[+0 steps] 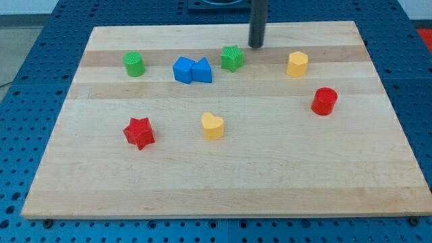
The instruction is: Move the green circle towards the blue cube
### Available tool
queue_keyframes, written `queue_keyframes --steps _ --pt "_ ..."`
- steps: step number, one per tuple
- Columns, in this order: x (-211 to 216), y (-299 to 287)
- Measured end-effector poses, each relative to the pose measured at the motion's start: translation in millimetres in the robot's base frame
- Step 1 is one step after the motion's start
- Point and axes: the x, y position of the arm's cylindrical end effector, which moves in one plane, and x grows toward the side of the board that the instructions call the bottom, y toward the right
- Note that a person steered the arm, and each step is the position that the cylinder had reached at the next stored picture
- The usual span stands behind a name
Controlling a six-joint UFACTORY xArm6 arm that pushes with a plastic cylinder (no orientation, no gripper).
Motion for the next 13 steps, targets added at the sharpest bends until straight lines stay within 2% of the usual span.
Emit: queue_keyframes --steps 1,3,4,5,6,7,8,10,11,13 --pt "18.4 -27.8" --pt "51.5 -42.6" --pt "35.6 -32.1" --pt "-14.6 -35.6" --pt "-67.9 -90.0" --pt "-68.2 -110.6" --pt "-66.5 -198.1" --pt "-21.3 -337.5" --pt "16.2 -356.0" --pt "93.5 -326.0"
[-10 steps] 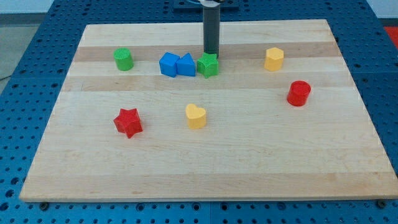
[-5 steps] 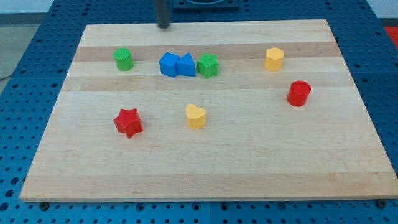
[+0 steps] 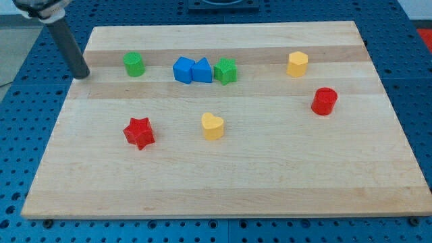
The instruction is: Move the green circle towards the blue cube
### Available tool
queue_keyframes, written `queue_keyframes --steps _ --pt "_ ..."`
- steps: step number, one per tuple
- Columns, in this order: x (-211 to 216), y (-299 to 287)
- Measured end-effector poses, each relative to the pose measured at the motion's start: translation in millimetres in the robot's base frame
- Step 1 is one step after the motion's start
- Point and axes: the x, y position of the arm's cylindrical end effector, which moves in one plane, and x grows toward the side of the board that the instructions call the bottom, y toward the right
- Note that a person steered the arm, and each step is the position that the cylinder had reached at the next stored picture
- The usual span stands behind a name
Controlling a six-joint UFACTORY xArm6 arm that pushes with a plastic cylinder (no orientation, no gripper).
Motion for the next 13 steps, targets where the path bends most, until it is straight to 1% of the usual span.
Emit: queue_keyframes --steps 1,2,3,4,5,6,7,8,10,13 --pt "-0.8 9.9" --pt "-46.0 -17.8" --pt "-66.8 -12.1" --pt "-41.0 14.9" --pt "-12.8 27.5" --pt "-16.7 25.5" --pt "-44.7 3.9" --pt "-51.5 15.9" --pt "-36.4 54.6" --pt "-36.4 91.8"
